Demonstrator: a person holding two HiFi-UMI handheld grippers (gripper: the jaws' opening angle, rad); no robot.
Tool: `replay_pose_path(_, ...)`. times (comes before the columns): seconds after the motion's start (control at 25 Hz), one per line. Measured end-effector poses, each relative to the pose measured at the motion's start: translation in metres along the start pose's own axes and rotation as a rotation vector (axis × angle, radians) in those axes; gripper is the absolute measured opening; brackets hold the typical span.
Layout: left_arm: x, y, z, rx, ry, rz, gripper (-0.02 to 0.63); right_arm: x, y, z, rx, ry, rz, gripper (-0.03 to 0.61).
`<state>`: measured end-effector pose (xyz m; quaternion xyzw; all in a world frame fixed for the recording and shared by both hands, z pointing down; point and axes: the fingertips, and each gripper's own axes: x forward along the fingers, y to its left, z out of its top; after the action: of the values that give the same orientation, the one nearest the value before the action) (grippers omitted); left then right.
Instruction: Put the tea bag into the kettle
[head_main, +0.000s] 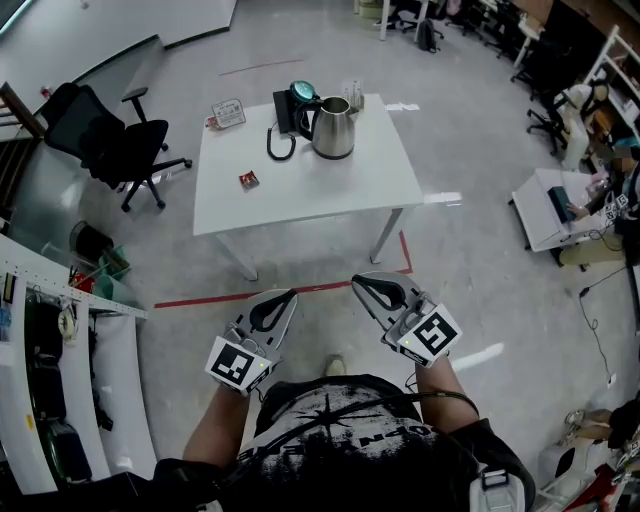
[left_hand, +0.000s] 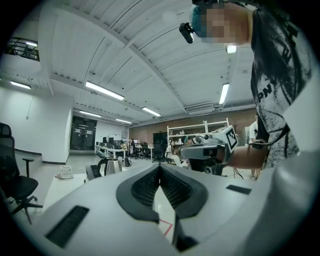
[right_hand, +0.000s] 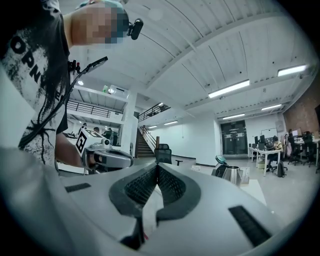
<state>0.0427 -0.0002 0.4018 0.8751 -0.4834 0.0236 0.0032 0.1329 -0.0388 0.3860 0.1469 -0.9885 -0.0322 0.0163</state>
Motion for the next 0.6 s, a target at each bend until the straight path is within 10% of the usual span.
replay_pose_path(0.6,0.031,0.023,-0.001,0.015,0.007,0.069,0.011,0.016,-0.040,-0.008,0.000,-0.021,0.057,0.009)
